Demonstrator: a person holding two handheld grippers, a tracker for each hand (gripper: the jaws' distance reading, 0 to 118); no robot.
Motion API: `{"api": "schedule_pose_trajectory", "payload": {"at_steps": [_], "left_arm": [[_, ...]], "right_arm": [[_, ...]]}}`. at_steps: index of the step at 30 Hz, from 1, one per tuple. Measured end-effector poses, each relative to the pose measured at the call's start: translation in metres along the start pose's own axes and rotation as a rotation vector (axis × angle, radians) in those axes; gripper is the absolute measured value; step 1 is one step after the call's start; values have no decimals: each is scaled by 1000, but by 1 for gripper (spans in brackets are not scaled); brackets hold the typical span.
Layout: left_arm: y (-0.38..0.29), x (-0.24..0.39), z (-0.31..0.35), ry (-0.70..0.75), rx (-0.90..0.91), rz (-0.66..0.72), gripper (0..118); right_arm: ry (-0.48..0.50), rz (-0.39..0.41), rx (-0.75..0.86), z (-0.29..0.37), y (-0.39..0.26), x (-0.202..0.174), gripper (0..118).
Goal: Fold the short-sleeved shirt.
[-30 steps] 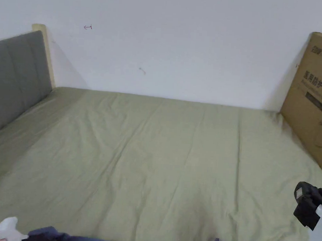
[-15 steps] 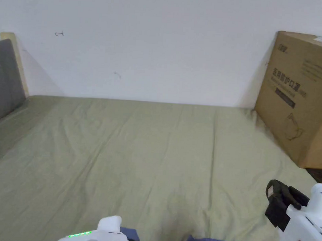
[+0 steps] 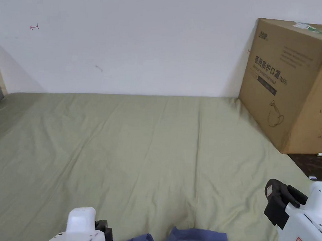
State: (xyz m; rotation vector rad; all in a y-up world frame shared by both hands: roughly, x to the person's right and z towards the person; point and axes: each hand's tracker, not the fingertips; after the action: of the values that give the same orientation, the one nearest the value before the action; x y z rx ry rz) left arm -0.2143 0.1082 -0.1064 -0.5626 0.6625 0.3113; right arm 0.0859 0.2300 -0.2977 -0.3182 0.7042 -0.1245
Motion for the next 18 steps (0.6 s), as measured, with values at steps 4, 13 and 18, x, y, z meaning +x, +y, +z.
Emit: {"api": "schedule_pose_trajectory", "payload": {"at_steps": [4, 13, 18], "left_arm": [[-27, 30, -21, -189, -142, 67, 5], [-49, 68, -36, -273, -258, 73, 5], [-12, 0, -2, -437, -120, 319, 5]], "right_arm": [[10, -11, -7, 0, -2, 1, 0], [-17, 0, -15, 5, 2, 15, 0], [-12, -2, -14, 0, 6, 9, 0]]}}
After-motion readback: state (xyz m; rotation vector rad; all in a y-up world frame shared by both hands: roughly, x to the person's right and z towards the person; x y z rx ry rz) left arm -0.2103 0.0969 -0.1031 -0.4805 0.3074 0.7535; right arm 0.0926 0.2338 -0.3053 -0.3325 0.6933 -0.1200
